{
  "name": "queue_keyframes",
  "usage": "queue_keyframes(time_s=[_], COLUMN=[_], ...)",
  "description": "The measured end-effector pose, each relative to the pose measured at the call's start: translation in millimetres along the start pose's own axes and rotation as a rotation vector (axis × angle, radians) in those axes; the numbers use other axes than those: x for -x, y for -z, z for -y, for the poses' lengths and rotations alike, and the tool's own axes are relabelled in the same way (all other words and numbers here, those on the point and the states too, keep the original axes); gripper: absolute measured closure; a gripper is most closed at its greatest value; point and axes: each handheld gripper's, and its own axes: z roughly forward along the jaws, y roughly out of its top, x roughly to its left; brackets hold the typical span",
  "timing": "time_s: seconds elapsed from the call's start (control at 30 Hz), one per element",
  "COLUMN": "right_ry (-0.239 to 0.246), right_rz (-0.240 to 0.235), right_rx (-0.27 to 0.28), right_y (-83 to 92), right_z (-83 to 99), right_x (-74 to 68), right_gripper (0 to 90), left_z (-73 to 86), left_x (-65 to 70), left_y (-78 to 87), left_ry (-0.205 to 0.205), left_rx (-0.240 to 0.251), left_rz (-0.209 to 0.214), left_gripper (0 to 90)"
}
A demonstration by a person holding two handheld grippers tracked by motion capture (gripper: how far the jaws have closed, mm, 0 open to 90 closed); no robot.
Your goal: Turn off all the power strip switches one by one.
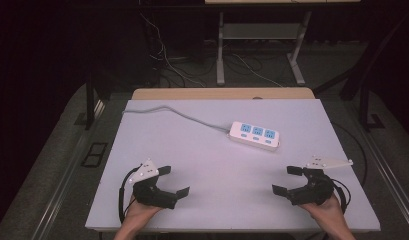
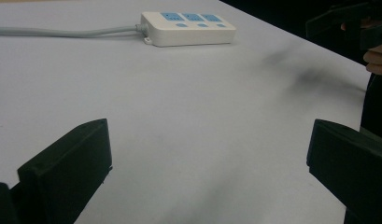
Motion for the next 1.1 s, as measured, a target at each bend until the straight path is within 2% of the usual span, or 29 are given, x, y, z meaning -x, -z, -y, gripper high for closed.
queue_keyframes(time_s=[0.73, 0.87, 1.1], right_ry=[-0.003, 0.007, 0.026], right_rz=[0.004, 0.008, 0.010], right_rx=[-0.047, -0.069, -0.139], right_y=[-0.2, -0.2, -4.6], right_z=[2.0, 0.5, -1.6], right_x=[0.4, -0.4, 1.3], right_gripper=[0.8, 0.8, 0.9], left_z=[0.0, 0.5, 2.1], left_x=[1.0, 1.8, 1.4], left_y=[-3.4, -5.0, -6.5], left_ry=[-0.003, -0.013, -0.018], left_rx=[-0.027, -0.037, -0.050], left_rz=[0.028, 0.028, 0.023], left_gripper=[0.0, 0.0, 0.0])
